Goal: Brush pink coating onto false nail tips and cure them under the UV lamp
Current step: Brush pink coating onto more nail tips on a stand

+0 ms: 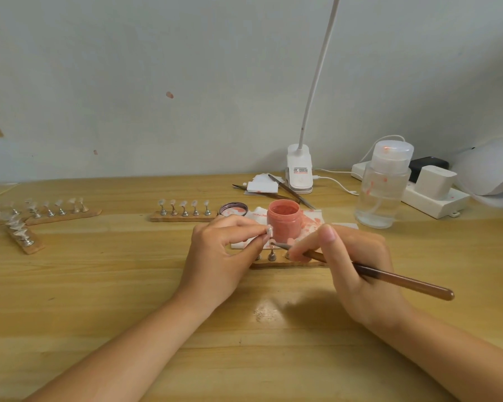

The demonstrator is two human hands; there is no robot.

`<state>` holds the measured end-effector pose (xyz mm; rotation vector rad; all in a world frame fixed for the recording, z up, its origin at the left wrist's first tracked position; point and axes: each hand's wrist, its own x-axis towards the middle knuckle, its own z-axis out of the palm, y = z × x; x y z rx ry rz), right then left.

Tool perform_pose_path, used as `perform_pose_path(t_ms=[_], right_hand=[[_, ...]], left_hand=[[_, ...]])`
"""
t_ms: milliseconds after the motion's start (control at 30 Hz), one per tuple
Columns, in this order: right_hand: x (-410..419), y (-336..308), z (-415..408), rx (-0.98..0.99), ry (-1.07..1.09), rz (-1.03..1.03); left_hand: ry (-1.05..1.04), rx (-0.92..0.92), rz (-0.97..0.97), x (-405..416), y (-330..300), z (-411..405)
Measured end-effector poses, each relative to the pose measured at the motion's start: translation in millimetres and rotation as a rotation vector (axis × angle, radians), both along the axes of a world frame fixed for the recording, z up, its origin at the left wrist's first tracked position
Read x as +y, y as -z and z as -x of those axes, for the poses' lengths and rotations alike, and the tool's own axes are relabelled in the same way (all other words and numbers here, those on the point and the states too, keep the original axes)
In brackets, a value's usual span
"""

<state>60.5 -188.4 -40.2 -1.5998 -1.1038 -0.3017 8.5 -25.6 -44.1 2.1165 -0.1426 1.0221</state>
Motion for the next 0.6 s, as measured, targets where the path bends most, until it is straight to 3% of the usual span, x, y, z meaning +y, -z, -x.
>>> perform_pose_path(t_ms=[67,400,533,600], right_hand=[[0.0,-1.0,0.6,-0.079,0.041,-0.093],[-0.3,0.7,-1.8,-0.07,0.074,-0.107],[-0.1,0.2,0.1,0.069,0.024,-0.14],[-0.2,-0.9,-0.2,0.049,0.018,-0.177]], left_hand=[[0.008,-0.012,-0.01,-0.2,-0.2,-0.2],[0.005,-0.019,-0.034,0.2,1.4,-1.0],[0.005,-0.02,-0.033,0.3,2.4,-1.7],[0.001,-0.024,-0.031,-0.1,2.2,-1.8]])
